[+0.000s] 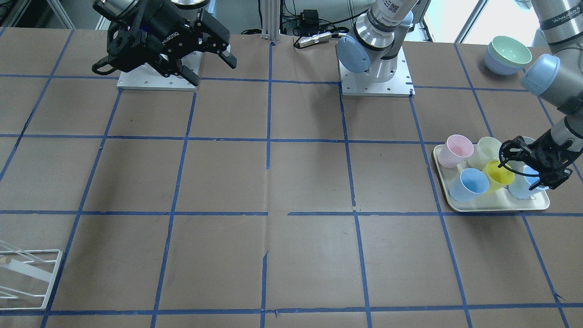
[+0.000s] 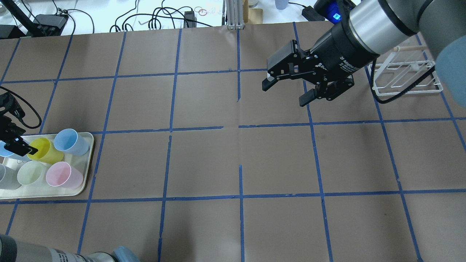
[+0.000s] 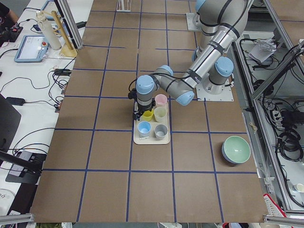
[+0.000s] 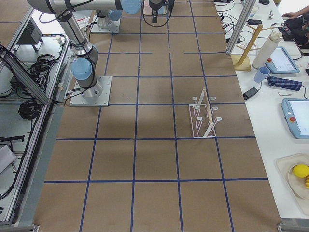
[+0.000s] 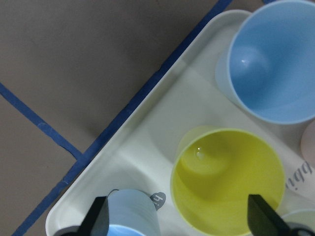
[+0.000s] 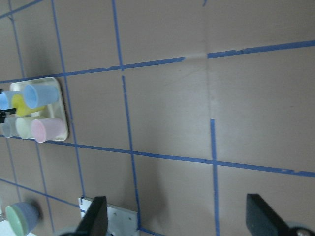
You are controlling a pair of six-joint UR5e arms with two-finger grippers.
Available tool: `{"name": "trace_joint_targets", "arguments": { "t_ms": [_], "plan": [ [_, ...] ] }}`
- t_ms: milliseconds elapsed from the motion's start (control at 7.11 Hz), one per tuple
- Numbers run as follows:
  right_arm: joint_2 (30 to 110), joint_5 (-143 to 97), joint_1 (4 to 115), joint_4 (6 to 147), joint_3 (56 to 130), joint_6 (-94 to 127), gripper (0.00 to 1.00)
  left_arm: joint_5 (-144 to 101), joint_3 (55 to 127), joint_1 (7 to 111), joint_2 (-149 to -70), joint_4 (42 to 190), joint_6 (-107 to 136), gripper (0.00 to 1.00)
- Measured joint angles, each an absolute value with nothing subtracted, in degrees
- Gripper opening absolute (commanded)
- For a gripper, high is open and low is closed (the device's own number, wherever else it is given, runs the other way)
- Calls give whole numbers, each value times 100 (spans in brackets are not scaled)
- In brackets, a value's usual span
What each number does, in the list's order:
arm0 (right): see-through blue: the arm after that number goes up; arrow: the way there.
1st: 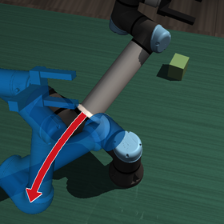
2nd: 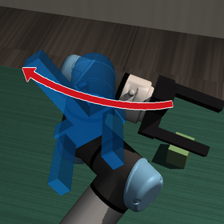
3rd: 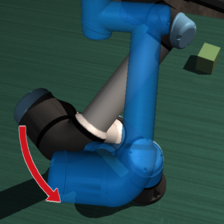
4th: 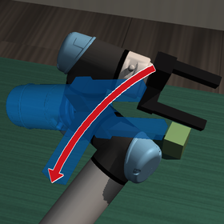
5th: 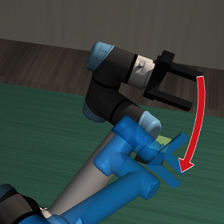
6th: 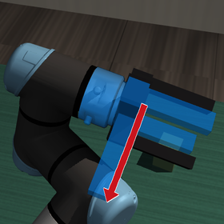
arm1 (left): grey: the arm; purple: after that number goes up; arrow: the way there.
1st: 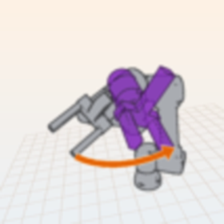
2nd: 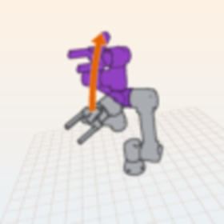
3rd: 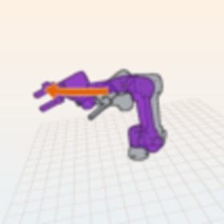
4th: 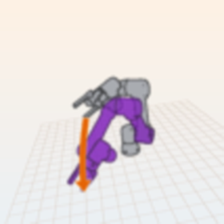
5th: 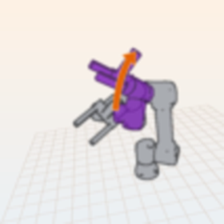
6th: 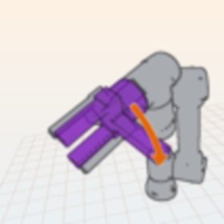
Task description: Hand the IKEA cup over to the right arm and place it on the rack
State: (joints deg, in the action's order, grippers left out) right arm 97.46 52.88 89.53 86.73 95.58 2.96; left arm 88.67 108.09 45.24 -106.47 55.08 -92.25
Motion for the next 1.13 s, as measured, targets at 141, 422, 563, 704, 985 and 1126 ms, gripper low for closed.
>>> {"name": "trace_joint_targets", "arguments": {
  "t_ms": [141, 422, 563, 704, 985, 1126],
  "plan": [
    [9749, 4867, 8947, 8677, 9555, 308, 100, 8868, 10795, 4526, -10710, 5505, -9203, 85],
    [9740, 3860, 8930, 8673, 9579, 283, 100, 8874, 10780, 4538, -10814, 5502, -9148, 71],
    [9726, 3364, 8882, 8664, 9594, 272, 100, 8878, 10778, 4541, -10856, 5504, -9135, 53],
    [9715, 2895, 8778, 8657, 9650, 256, 100, 8882, 10776, 4543, -10886, 5506, -9128, 36],
    [9733, 2259, 8637, 8655, 9939, 116, 100, 8885, 10776, 4543, -10911, 5503, -9124, 3],
    [9731, 2136, 8621, 8657, 10049, 37, 100, 8886, 10775, 4542, -10914, 5504, -9110, 0]
  ]
}}
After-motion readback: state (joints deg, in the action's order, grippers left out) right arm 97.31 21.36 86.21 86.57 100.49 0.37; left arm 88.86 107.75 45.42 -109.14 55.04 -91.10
